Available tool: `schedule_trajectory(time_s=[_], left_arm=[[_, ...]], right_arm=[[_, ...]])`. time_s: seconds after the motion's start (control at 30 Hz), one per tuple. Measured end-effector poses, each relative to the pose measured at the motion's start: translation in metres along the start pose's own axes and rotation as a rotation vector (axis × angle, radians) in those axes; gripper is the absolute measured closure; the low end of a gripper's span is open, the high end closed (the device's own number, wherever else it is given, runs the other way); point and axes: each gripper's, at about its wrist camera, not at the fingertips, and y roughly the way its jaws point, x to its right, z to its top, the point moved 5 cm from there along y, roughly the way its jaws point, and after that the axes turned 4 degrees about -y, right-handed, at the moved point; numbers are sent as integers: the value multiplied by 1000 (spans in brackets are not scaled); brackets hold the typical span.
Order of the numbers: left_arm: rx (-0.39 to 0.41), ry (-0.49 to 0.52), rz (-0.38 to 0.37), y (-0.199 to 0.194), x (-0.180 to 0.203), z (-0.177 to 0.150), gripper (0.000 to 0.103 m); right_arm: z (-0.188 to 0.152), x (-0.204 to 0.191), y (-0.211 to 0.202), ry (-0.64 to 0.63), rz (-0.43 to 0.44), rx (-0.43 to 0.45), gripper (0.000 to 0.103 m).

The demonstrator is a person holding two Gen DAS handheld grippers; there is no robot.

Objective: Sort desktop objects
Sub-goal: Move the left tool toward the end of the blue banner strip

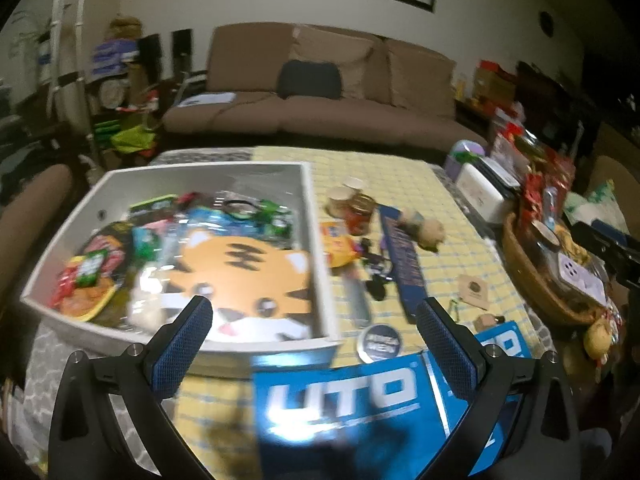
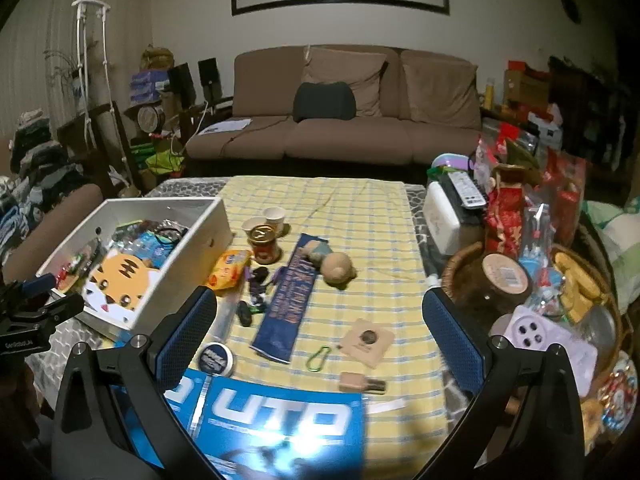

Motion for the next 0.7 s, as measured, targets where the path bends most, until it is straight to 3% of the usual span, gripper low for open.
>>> schedule_trajectory(time_s=[0.1,0.2,0.37,0.53,0.7], left_arm=[[-24,24,-60,14,24,0,0],[-56,24,-123,29,42,-1,0],[-101,91,-167,54,74,-5,0],[-148,152,-225,76,99,-4,0],[-205,158,-242,101,111,-5,0]], right_arm=[[-2,11,11,9,13,-31,0],[-9,22,32,52,105,-104,0],[-16,30,53,51,212,-125,1],[-27,41,78,63,242,-175,1],[-43,40,100,33,195,-220,1]])
